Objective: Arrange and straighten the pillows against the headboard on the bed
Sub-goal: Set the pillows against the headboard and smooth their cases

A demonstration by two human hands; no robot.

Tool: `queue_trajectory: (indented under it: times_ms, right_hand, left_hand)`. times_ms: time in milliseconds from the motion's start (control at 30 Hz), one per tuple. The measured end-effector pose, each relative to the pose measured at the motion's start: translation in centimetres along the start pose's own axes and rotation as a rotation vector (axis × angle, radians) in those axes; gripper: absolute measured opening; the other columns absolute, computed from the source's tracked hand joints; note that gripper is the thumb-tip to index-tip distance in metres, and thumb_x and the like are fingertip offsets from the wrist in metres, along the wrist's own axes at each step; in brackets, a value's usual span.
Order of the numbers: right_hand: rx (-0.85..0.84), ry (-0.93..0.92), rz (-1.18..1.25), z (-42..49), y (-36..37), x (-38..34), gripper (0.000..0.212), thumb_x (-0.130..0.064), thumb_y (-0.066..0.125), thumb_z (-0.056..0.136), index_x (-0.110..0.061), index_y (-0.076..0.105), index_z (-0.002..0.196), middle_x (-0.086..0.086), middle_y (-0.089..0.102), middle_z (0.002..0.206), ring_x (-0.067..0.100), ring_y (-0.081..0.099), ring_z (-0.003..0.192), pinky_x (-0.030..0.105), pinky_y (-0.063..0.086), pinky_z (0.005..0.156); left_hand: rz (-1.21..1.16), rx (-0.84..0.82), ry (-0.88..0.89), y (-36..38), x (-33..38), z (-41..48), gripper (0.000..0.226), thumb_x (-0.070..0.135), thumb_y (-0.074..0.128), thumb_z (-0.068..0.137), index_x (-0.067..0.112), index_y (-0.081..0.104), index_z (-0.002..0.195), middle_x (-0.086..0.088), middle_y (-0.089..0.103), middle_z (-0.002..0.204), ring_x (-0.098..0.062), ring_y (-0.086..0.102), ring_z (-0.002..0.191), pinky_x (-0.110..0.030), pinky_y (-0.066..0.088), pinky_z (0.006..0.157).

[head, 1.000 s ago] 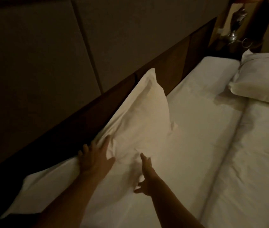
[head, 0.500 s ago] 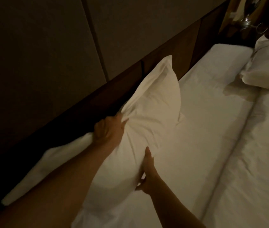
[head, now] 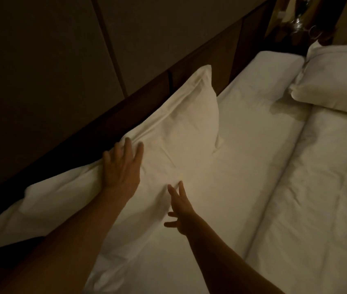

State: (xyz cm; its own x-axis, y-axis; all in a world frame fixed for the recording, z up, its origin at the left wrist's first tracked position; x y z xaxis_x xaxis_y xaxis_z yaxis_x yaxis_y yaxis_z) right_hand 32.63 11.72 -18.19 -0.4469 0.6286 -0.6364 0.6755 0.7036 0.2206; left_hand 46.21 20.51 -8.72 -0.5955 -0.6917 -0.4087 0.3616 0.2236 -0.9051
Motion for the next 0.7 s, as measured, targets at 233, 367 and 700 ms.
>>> queue_trajectory:
  times_ms: [233,367,700]
  right_hand:
    - [0.110,-0.177,-0.247,-5.9,-4.9,-5.9,0.050,-0.050,0.054,0.094,-0.032,0.047,0.140,0.009,0.054,0.137,0.030,0.057,0.111,0.043,0.054,0.075]
    - [0.290,-0.388,-0.444,-13.2,-12.7,-10.0,0.020,-0.022,0.055,0.093,-0.010,0.070,0.097,0.009,0.074,0.092,0.019,0.067,0.071,0.031,0.055,0.066]
    - [0.899,-0.360,-0.743,-40.3,-44.6,-5.2,0.027,-0.028,0.058,0.090,-0.015,0.071,0.110,0.013,0.070,0.111,0.030,0.064,0.101,0.040,0.053,0.088]
  left_hand:
    - [-0.071,-0.255,0.029,-5.6,4.6,-2.4,0.066,0.051,0.038,0.096,0.021,0.023,0.153,-0.019,0.015,0.161,-0.045,0.022,0.141,-0.056,0.029,0.110]
    - [-0.201,-0.217,0.216,-14.3,11.4,-2.9,0.045,0.043,0.036,0.100,0.014,0.048,0.133,-0.016,0.046,0.138,-0.036,0.048,0.120,-0.045,0.042,0.092]
    - [-0.561,-0.134,0.687,-35.1,42.1,-16.3,0.044,0.044,0.032,0.101,0.015,0.053,0.126,-0.013,0.054,0.128,-0.034,0.056,0.112,-0.041,0.047,0.087]
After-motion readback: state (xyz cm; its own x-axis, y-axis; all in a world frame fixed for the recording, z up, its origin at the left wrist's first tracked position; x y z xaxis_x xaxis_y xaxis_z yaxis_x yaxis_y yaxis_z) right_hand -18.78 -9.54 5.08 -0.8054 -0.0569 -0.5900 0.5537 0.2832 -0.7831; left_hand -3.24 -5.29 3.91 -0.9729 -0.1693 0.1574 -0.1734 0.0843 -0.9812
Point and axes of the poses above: each hand's wrist, its own z-axis towards the middle knuckle, its own y-axis out of the palm, x = y × z, the point moved 1 cm from there along z, towards the middle knuckle
